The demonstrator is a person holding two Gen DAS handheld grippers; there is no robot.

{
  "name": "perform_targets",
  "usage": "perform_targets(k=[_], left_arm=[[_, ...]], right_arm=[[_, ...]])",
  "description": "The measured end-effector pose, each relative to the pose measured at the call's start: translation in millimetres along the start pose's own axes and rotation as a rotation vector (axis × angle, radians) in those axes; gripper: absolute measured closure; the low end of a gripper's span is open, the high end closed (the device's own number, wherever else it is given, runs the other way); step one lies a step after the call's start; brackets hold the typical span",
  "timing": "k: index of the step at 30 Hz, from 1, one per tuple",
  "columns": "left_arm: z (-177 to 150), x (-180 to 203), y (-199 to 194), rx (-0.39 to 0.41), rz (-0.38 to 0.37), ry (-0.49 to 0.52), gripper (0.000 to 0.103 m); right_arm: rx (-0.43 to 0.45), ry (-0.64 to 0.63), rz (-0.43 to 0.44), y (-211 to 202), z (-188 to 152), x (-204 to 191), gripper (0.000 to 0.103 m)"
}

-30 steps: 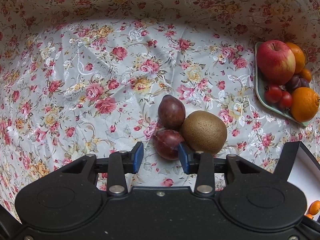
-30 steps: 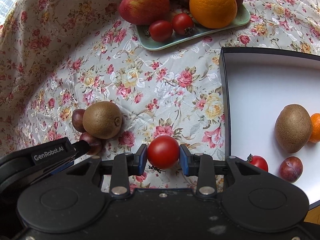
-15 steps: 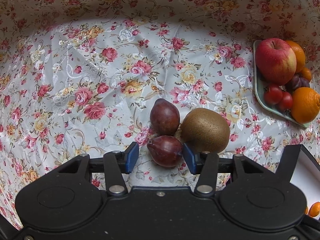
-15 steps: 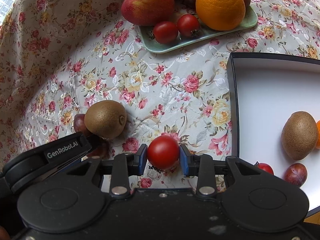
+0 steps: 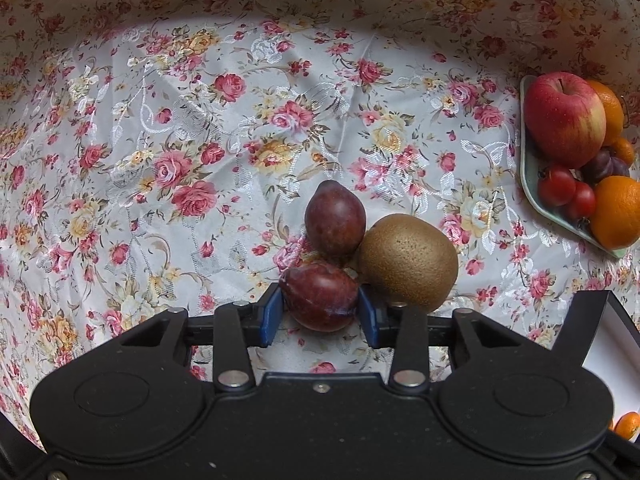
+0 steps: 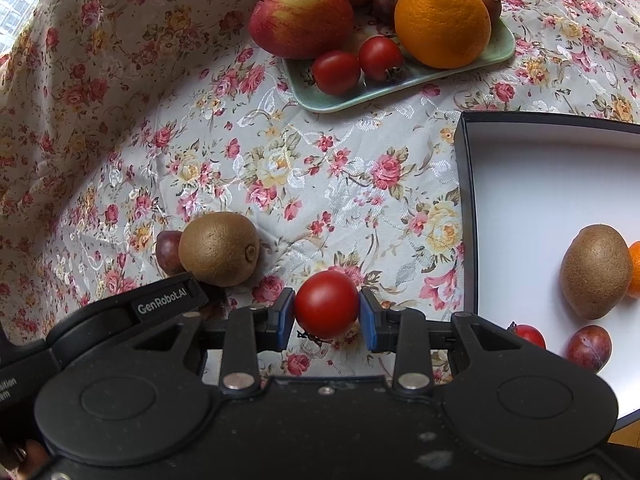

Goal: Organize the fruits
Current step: 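Close the left tool on the dark red plum while the right tool holds the tomato, then carry the plum in the left tool while the right tool carries the tomato over the box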

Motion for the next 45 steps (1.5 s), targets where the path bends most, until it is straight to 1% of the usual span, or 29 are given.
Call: perform_targets(k=[2,8,15,25,29,35,45], left_arm=[[-2,1,-7,0.007,-0.006,0.0,0.055],[-10,4,-24,0.033,0.012,0.014,0.055],[-21,9,-34,0.038,0.024,0.027,0.055],[-51,42,-52,0.069,0.009,0.103,0.055],[-59,59,-58,0.081,-0.009,0.13,0.055],[-68,89,-63,0.104,-0.026,0.182,0.055],[-82,152,-61,0.136,-0.044,0.305,0.055]], right_arm=[[0.001,-0.002,0.001,-1,-1,1,0.067],[0.009,-0.003,0.004,-7,-6,2,0.067],[0.016,-0.019,0.014,-18,-19,8,0.067],[0.051,0.014,0.006,-37,-32,36,0.067],[0.073,0.045,0.012,-48,-33,56,0.067],[0.129,0.123,-0.012,-65,-24,96,0.067],[0.219,0.333,-0.037,-96,0,181,0.067]])
Point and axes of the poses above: each gripper's, at about its wrist camera, not at the fingertips, and y roughly the way its jaws point, x to its right, z to its top, the point moved 4 cm from there along y, roughly the way its jaws point, and after that the axes turned 4 degrees about -x, right-handed, at the moved point
